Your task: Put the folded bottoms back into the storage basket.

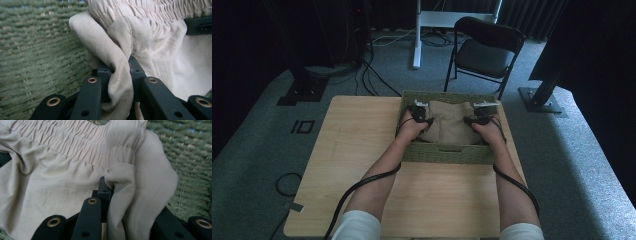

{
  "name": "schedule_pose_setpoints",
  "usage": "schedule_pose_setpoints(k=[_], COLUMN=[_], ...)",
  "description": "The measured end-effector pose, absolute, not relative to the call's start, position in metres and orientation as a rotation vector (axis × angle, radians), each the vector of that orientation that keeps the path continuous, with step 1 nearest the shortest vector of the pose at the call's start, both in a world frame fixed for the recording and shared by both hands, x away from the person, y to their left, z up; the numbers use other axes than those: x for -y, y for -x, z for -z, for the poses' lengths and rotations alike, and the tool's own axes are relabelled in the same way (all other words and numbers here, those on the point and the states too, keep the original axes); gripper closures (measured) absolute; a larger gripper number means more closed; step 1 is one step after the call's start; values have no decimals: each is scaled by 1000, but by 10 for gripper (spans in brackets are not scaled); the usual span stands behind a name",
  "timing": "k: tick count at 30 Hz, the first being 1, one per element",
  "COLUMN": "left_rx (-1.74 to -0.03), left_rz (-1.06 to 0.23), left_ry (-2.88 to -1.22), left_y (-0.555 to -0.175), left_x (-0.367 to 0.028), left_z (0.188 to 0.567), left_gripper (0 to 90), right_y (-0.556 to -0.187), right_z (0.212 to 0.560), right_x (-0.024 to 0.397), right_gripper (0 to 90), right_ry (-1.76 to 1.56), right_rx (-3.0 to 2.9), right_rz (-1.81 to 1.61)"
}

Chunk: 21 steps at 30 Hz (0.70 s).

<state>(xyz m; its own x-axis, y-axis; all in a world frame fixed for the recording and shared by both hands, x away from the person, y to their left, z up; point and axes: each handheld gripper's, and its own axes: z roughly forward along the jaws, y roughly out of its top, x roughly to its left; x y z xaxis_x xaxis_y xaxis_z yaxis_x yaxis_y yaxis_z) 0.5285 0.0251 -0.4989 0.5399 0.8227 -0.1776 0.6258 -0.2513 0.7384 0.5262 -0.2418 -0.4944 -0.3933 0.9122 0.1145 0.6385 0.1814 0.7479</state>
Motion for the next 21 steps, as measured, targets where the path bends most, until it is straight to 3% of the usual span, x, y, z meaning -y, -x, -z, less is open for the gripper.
schedule_pose_setpoints(k=[11, 15, 21], left_rx=[-1216, -1221, -1231], left_rz=[-297, -299, -371], left_ry=[-2029, -2071, -2074], left_y=[-530, -529, -529], left_x=[-25, -23, -23], left_z=[508, 511, 511], left_gripper=[754, 733, 660], right_y=[-531, -533, -532], right_z=[506, 509, 509], right_x=[238, 241, 244], right_gripper=[708, 547, 423], right_ry=[-1475, -1483, -1499], right_rx=[-2179, -2165, -2149], right_rz=[-942, -887, -849])
